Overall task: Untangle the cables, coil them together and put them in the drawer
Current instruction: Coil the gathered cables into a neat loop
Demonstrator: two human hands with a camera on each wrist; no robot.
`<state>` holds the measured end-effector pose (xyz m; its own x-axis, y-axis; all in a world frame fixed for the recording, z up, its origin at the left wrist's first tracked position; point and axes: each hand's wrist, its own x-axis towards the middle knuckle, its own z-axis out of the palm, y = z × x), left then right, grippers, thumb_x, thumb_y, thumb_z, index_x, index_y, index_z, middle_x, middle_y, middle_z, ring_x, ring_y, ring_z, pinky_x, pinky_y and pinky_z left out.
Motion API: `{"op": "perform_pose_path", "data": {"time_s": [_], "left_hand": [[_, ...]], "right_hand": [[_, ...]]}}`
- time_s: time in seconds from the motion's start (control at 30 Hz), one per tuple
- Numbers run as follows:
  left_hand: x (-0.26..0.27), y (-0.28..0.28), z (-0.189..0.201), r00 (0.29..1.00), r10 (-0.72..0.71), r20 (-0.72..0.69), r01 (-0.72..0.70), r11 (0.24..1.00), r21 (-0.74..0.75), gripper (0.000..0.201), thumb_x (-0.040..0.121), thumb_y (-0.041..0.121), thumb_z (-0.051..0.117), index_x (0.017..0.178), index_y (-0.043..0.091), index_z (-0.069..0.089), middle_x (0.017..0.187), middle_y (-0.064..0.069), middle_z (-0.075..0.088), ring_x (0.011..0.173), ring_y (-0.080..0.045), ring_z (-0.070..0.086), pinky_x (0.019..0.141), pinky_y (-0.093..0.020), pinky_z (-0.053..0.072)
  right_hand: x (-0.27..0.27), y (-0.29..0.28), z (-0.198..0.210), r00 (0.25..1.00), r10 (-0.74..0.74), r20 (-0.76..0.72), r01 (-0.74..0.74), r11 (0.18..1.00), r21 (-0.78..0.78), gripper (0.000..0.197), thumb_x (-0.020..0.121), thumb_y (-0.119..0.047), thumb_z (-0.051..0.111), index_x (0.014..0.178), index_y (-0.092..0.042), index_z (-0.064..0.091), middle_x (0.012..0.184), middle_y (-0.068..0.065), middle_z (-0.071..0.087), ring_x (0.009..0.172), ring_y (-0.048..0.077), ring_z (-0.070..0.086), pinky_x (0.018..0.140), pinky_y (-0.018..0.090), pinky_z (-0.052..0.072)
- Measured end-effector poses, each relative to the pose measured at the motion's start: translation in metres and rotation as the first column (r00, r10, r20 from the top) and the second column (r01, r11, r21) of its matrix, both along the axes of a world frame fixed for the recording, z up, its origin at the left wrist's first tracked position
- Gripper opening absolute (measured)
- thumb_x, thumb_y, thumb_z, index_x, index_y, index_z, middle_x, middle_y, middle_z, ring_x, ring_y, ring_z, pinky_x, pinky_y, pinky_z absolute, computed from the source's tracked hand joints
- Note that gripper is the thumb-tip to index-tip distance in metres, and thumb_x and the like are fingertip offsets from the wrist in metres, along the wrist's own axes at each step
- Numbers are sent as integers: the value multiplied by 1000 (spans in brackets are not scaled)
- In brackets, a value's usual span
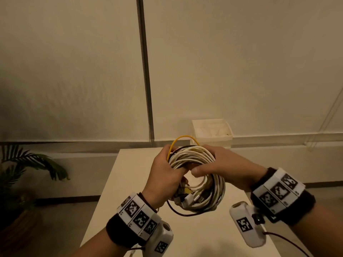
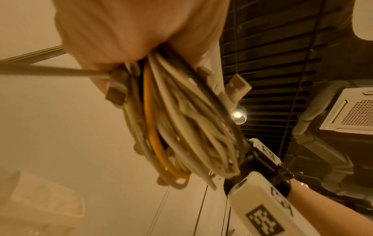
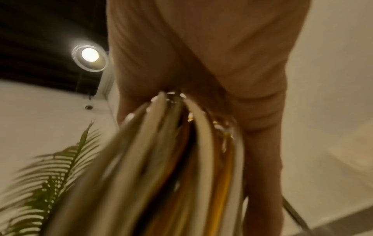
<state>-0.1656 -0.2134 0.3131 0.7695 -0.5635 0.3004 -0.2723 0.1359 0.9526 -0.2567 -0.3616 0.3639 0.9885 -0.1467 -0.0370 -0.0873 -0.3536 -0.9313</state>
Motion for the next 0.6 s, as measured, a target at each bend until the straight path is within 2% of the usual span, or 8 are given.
{"op": "perform_pose_path", "data": {"time_s": [0.1, 0.2, 0.23, 0.27, 0.33, 0.43, 0.5, 0.6], "left_hand": [[7, 2, 5, 994, 16, 109, -23, 998, 59, 35, 81, 1, 72, 104, 22, 56, 87, -5, 68, 59, -25, 67, 52, -36, 57], [11, 6, 9, 987, -22, 158, 6, 995, 100, 36, 82, 7, 74, 107, 23, 54, 85, -3, 69, 58, -26, 67, 51, -37, 57], [12, 8, 11, 984, -46, 171, 25, 992, 123, 37, 83, 9, 75, 110, 24, 54, 87, -2, 70, 60, -27, 68, 52, -37, 58], [13, 9, 11, 982, -65, 176, 39, 988, 149, 38, 83, 10, 75, 111, 24, 54, 87, -2, 69, 62, -28, 68, 53, -38, 58], [15, 8, 11, 983, -84, 162, 55, 983, 175, 39, 82, 11, 76, 111, 22, 53, 87, -3, 69, 63, -29, 68, 54, -41, 60], [13, 4, 14, 982, -84, 168, 53, 983, 178, 39, 80, 11, 77, 110, 20, 53, 86, -5, 70, 61, -28, 69, 54, -42, 60], [11, 0, 15, 984, -84, 158, 56, 983, 176, 42, 79, 9, 78, 110, 20, 52, 86, -5, 70, 59, -29, 69, 53, -41, 59], [14, 0, 16, 988, -89, 123, 62, 976, 209, 51, 74, 5, 80, 113, 21, 51, 88, -5, 70, 59, -29, 69, 52, -41, 59]], "right_hand": [[0, -1, 0, 998, -56, -4, 53, 955, -293, 27, 72, -39, 79, 93, -24, 72, 85, 4, 75, 83, 23, 71, 78, 40, 57], [-8, -7, 6, 998, -49, -32, 18, 775, -632, 60, 66, -81, 54, 88, -29, 74, 76, -5, 74, 71, 10, 68, 72, 38, 56], [-12, -11, 11, 999, -26, -44, -8, 769, -639, 72, 64, -89, 43, 92, -30, 74, 80, -7, 74, 75, 9, 69, 74, 37, 57], [-14, -16, 17, 1000, -5, -19, -7, 818, -576, 78, 64, -91, 37, 97, -30, 73, 87, -8, 74, 82, 8, 69, 77, 39, 57], [-10, -22, 30, 993, 31, 112, 24, 890, -456, 62, 79, -77, 41, 110, -32, 69, 99, -11, 73, 90, 7, 68, 79, 42, 59], [3, -7, 36, 968, 89, 236, 60, 827, -559, 37, 97, -45, 42, 115, -27, 68, 97, -8, 73, 86, 8, 68, 78, 38, 56], [7, 9, 30, 975, 150, 163, -12, 771, -637, 39, 100, -46, 36, 121, -25, 62, 100, -5, 71, 89, 11, 65, 82, 39, 53], [3, 15, 21, 984, 163, 72, -82, 771, -632, 45, 91, -48, 53, 132, -30, 47, 113, -12, 64, 97, 5, 61, 86, 26, 51]]}}
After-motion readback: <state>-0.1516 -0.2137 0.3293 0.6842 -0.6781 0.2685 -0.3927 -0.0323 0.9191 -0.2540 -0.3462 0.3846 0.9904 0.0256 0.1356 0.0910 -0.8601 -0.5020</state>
